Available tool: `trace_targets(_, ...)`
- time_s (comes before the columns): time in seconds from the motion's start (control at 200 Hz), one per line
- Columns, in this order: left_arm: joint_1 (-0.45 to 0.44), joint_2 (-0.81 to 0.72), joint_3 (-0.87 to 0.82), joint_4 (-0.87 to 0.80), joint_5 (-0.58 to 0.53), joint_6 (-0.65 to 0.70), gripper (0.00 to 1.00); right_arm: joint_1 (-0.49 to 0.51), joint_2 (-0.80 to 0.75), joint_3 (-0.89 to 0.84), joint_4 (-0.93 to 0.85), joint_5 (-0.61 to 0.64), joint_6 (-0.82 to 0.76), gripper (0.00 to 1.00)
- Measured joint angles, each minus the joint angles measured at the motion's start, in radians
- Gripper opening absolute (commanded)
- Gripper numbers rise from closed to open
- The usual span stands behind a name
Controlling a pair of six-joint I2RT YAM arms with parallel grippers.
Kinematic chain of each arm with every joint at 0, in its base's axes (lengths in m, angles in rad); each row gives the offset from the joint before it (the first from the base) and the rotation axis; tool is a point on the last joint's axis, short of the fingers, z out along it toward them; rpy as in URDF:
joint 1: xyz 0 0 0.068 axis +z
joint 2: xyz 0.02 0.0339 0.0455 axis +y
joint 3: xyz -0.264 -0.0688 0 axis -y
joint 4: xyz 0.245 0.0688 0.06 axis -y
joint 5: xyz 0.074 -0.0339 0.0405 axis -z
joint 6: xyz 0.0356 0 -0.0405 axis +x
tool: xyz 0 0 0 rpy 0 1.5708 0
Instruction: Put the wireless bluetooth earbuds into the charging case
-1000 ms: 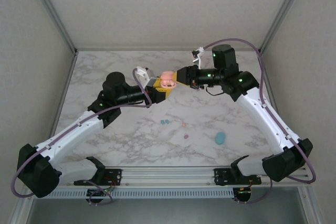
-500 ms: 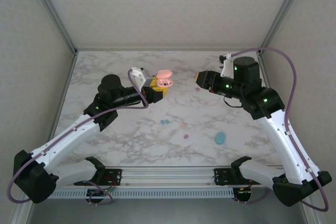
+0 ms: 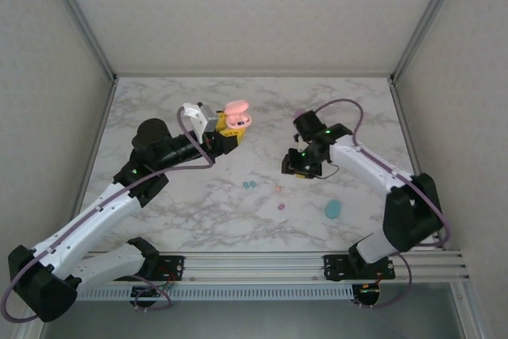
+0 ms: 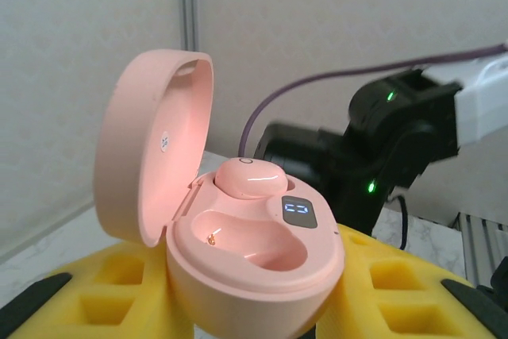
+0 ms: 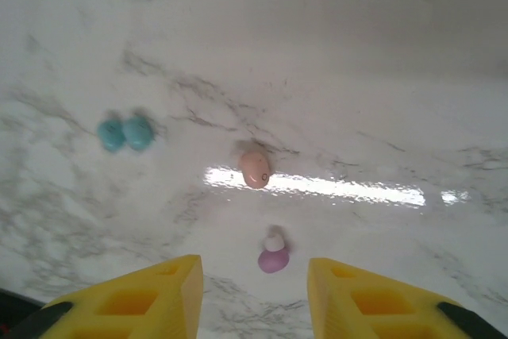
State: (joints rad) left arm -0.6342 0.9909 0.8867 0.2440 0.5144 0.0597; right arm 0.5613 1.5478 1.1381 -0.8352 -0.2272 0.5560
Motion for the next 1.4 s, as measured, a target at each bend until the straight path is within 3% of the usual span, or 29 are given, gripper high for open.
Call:
trace_targets(0.571,0.000,-0.021,-0.001,-0.042,-0.028,0.000,0.33,0.077,0.296,0.011,0.088,-0.031,-0.010,0.39)
trace_targets(0.851,0.000,-0.021,-0.001,-0.047,-0.031,0.000,0.33,0.092,0.319,0.047,0.108,-0.060,-0.010,0.33)
trace_targets(1.402,0.000,-0.019,-0.001,-0.047,-0.031,0.000,0.33,0.099,0.349,0.124,0.106,-0.073,-0.014,0.33)
